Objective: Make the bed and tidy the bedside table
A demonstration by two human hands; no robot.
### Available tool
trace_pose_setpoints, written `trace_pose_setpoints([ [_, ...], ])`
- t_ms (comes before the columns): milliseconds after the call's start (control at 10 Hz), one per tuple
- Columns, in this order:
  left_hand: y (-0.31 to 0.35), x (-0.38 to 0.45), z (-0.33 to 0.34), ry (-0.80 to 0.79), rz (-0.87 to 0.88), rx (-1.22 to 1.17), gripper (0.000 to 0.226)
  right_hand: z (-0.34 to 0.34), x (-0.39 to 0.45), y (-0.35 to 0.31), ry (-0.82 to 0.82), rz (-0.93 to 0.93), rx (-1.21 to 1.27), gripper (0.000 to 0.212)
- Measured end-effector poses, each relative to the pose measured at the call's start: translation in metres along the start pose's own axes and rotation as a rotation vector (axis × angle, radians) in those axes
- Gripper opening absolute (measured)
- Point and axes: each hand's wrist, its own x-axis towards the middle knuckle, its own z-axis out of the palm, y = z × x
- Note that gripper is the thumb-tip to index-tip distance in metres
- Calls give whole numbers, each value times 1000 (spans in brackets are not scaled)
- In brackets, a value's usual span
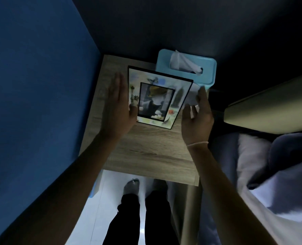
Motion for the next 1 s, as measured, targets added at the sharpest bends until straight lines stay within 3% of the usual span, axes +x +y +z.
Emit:
trace_pose_setpoints([
  [100, -13, -20, 21, -103, -228, -153, 93, 5, -38, 22, -29, 150, -69, 56],
  [300, -39, -27, 55, -240, -275, -250, 92, 33, -61, 32, -429, 240, -86, 76],
  [400, -39, -28, 56, -253, -352, -320, 92, 39, -56, 28, -443, 289, -40, 78],
  [700, -44, -30, 48, -288, -360, -304, 94, 45, -58, 25, -485, 301, -63, 83],
  [900, -45, -39, 49, -244, -316, -314, 89, 44, -69, 30, -353, 202, -95, 66],
  [1000, -46, -71, 57, -206, -284, -86, 73, 36, -94, 52, -403, 130, -402, 66],
])
